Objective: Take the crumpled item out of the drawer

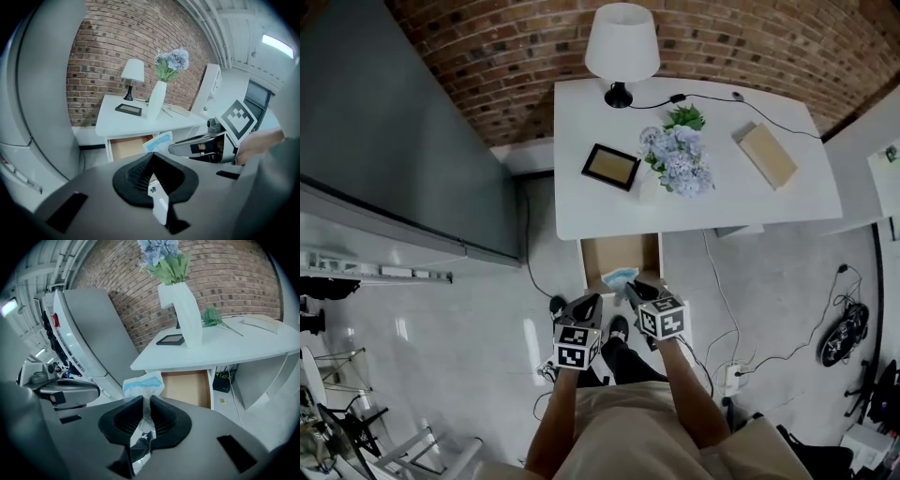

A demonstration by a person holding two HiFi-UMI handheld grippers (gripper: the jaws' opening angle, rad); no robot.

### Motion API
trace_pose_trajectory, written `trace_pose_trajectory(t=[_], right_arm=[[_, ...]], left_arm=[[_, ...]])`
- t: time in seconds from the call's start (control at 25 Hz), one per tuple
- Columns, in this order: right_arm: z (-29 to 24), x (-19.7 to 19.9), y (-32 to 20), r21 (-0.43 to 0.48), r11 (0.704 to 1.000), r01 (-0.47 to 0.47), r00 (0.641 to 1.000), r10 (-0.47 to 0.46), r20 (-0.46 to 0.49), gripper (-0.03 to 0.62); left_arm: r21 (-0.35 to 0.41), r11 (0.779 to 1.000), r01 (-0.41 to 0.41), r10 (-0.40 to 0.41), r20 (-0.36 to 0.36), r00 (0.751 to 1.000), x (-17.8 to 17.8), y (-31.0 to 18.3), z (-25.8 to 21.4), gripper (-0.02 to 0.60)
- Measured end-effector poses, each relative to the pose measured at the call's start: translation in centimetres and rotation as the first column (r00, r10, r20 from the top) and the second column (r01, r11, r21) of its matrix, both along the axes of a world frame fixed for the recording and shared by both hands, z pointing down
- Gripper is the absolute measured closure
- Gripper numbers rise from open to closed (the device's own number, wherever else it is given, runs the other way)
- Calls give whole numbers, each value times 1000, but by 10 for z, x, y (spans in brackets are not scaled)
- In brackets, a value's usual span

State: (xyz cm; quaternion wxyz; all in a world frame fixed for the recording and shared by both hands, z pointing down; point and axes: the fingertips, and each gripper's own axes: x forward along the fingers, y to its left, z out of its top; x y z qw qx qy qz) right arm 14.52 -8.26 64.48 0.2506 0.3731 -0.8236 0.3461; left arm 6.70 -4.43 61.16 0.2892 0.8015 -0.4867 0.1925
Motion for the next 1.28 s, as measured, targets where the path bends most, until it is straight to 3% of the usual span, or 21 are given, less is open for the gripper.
trace_pose_trajectory(t=[0.24, 0.44, 0.72, 1.04, 1.28], right_arm=[[-42, 5, 21, 41, 999, -19, 999, 17, 48, 523], [-67, -1, 40, 83, 996, 16, 998, -21, 59, 522], [-82, -2, 66, 135, 978, 158, 987, -153, -44, 522], [-80, 14, 66, 151, 976, 154, 987, -146, -63, 522], [-79, 27, 59, 158, 983, 95, 995, -91, -31, 522]], left_arm=[[22, 1000, -9, 10, -8, 1000, 11, 15, -32, 565], [33, 999, -23, 22, 8, 1000, 3, 24, -51, 565], [63, 996, -65, 62, 38, 997, 8, 29, -59, 566], [70, 994, -79, 78, 14, 997, 17, 28, -59, 565], [67, 993, -100, 99, 19, 995, 23, 25, -58, 565]])
